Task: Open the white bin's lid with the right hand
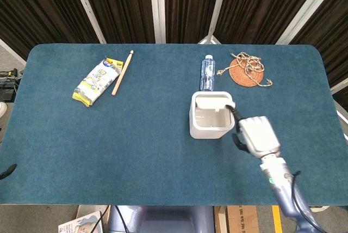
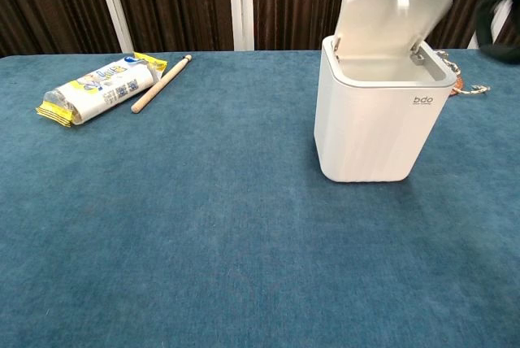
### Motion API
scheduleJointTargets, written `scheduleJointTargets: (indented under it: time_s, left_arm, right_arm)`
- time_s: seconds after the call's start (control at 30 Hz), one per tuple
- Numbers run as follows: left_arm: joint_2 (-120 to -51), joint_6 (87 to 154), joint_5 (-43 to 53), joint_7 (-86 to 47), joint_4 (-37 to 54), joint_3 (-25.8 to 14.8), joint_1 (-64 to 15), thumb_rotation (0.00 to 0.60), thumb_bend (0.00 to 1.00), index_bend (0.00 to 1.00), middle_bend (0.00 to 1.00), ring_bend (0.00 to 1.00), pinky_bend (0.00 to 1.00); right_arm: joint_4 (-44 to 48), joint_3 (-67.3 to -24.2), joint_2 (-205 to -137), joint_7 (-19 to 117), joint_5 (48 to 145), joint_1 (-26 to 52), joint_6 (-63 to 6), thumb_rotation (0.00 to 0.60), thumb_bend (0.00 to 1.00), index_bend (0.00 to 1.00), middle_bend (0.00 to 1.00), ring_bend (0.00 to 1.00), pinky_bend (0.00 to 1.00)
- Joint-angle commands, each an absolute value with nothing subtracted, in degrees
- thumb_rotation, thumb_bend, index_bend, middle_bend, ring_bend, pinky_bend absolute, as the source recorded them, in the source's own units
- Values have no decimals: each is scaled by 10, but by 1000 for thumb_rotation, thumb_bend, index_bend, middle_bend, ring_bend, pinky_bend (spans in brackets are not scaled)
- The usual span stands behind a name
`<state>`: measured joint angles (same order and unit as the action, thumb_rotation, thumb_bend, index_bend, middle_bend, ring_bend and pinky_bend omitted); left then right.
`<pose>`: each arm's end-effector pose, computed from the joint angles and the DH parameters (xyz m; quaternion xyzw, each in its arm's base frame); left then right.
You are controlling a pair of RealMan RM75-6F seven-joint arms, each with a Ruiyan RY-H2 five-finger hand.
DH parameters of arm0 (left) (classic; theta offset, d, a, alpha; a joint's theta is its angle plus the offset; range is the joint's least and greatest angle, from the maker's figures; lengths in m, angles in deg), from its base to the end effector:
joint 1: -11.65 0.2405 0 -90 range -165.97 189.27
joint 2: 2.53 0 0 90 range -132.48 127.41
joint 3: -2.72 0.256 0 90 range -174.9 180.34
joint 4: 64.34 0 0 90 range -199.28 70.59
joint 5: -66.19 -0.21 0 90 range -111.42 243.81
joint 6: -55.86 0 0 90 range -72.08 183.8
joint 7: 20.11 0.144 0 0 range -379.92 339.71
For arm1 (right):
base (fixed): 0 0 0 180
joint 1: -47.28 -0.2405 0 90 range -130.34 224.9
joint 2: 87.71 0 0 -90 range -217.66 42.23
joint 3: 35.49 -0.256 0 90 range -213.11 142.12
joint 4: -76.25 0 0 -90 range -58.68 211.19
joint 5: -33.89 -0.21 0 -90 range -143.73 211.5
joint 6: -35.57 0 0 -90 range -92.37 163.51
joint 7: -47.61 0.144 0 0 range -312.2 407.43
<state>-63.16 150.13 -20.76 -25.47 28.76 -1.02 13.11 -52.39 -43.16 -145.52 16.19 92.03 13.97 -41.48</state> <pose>-0.3172 0.1481 0.1993 -0.5368 -0.3722 -0.4264 0.6257 -0.1297 -0.2642 0.1431 0.6671 -0.3829 0.3896 0.5066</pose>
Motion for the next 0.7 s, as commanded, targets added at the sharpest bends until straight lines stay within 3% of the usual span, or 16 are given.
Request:
scheduleJointTargets:
  time_s: [0.03, 0.23, 0.37, 0.7]
  left_arm:
    - [-632, 1501, -210, -253, 289, -9, 131, 600, 164, 166, 24, 0, 0]
    - [-633, 1504, -216, -244, 292, -6, 132, 600, 164, 166, 24, 0, 0]
    - [-634, 1506, -217, -240, 293, -6, 133, 600, 165, 166, 24, 0, 0]
    - [-632, 1506, -219, -240, 294, -4, 135, 600, 164, 166, 25, 0, 0]
  right_arm:
    - [-512, -409, -1441, 210, 994, 216, -500, 600, 344, 82, 313, 448, 474]
    - [-458, -366, -1446, 296, 1053, 286, -540, 600, 344, 82, 299, 429, 347]
    - [-407, -342, -1454, 353, 1096, 323, -556, 600, 344, 82, 273, 356, 211]
    - [-225, -316, -1552, 378, 1163, 388, -606, 600, 303, 81, 150, 207, 62]
